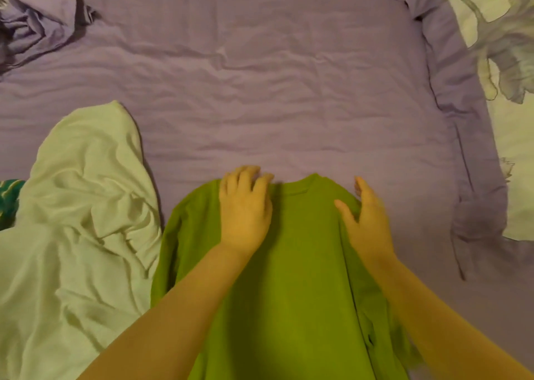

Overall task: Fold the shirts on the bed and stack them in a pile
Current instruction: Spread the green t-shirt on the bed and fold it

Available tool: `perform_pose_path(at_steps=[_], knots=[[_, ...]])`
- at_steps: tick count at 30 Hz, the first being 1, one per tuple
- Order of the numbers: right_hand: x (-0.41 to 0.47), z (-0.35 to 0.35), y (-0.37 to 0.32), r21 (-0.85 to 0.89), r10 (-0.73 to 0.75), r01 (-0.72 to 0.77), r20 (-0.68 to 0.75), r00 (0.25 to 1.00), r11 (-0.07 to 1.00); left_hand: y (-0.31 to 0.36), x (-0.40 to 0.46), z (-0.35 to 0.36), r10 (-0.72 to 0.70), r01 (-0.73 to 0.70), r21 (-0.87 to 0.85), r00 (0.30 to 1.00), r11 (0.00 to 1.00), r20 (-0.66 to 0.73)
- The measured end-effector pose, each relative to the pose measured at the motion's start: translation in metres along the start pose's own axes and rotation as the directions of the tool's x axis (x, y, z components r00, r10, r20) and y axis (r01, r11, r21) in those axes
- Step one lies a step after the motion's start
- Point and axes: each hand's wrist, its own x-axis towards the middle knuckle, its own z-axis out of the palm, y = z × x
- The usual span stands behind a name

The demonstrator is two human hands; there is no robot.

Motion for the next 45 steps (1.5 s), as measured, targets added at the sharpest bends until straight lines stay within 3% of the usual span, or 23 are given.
perform_pose_path(at_steps=[2,4,10,14,16,19,22,24,27,31,36,38,40,43,45], knots=[[-0.018,-0.012,0.006,0.096,0.07,-0.067,-0.025,0.997,0.993,0.032,-0.001,0.012,0.199,-0.188,-0.138,0.977,0.972,0.072],[-0.04,-0.024,0.014,0.092,0.106,-0.103,-0.028,0.994,0.99,0.06,-0.002,0.024,0.315,-0.283,-0.21,0.938,0.936,0.142],[-0.105,-0.035,0.054,-0.068,0.145,-0.145,-0.004,0.989,0.987,0.108,0.011,0.045,0.379,-0.316,-0.236,0.873,0.919,0.307],[-0.124,-0.039,0.061,-0.22,0.1,-0.101,-0.018,0.995,0.97,0.121,0.016,0.048,0.318,-0.247,-0.204,0.798,0.947,0.512],[-0.127,-0.043,0.065,-0.268,0.04,-0.051,-0.044,0.998,0.962,0.125,0.018,0.05,0.277,-0.231,-0.153,0.794,0.961,0.54],[-0.116,-0.059,0.071,-0.193,0.101,-0.124,-0.125,0.987,0.973,0.13,0.027,0.051,0.2,-0.126,-0.18,0.845,0.976,0.496],[-0.089,-0.086,0.082,-0.104,0.229,-0.257,-0.22,0.948,0.961,0.137,0.036,0.052,0.013,0.085,-0.224,0.914,0.971,0.405],[-0.075,-0.101,0.088,-0.114,0.265,-0.3,-0.253,0.931,0.947,0.146,0.04,0.053,-0.081,0.162,-0.181,0.917,0.97,0.39],[-0.075,-0.105,0.092,-0.169,0.24,-0.274,-0.2,0.95,0.947,0.158,0.038,0.058,-0.141,0.203,-0.115,0.903,0.972,0.406],[-0.104,-0.095,0.103,-0.373,0.163,-0.181,-0.079,0.983,0.91,0.163,0.033,0.065,-0.151,0.175,-0.027,0.909,0.984,0.389],[-0.099,-0.112,0.107,-0.27,0.193,-0.225,-0.14,0.971,0.936,0.167,0.031,0.068,-0.169,0.187,-0.01,0.908,0.982,0.384],[-0.088,-0.124,0.102,-0.266,0.147,-0.192,-0.179,0.973,0.945,0.172,0.021,0.067,-0.081,0.103,-0.066,0.956,0.993,0.28],[-0.082,-0.129,0.097,-0.279,0.136,-0.167,-0.129,0.982,0.946,0.179,0.002,0.067,0.081,-0.058,-0.119,0.977,0.991,0.2],[-0.084,-0.129,0.096,-0.386,0.159,-0.144,0.009,0.987,0.911,0.191,-0.034,0.07,0.317,-0.272,-0.194,0.91,0.943,0.266],[-0.093,-0.13,0.099,-0.383,0.143,-0.122,0.026,0.989,0.916,0.191,-0.052,0.077,0.373,-0.354,-0.119,0.857,0.928,0.357]])
